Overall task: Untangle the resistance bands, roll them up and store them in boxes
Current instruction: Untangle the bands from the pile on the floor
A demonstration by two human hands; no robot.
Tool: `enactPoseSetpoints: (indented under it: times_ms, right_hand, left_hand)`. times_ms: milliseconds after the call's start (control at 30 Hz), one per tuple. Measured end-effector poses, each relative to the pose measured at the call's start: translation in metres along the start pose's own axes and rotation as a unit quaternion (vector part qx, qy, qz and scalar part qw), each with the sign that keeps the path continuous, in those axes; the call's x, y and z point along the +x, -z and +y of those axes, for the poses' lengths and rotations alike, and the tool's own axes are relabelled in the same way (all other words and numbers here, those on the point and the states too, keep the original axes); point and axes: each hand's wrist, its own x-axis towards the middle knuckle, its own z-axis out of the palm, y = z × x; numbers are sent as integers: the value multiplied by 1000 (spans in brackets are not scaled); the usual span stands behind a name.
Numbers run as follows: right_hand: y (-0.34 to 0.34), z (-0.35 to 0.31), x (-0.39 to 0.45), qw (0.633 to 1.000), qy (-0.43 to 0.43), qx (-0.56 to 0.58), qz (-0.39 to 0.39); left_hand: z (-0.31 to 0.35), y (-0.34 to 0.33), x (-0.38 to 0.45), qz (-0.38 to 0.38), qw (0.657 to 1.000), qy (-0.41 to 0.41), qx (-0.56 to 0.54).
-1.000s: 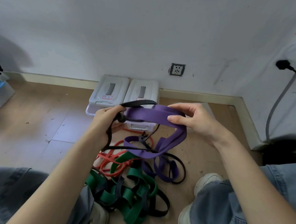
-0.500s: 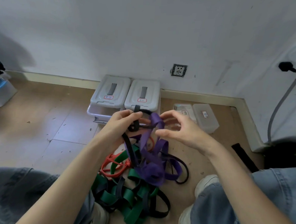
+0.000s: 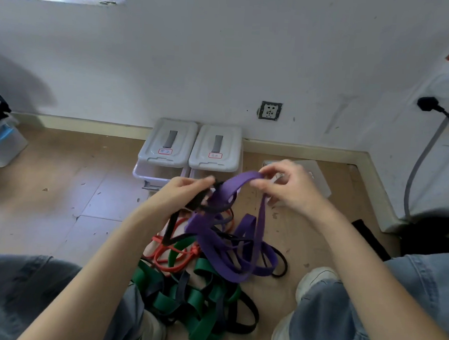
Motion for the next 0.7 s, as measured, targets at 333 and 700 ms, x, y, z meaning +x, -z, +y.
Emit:
enactPoseSetpoints:
  times_ms: [333,700]
  right_hand:
    - [7,5,2,973,-4,-221,57]
    - [-37,2,-10,969,129,-206,-48]
  left_hand:
    - [-13,0,6,63,997,3,-50]
    - [2,-1,7,-7,996,-56,70]
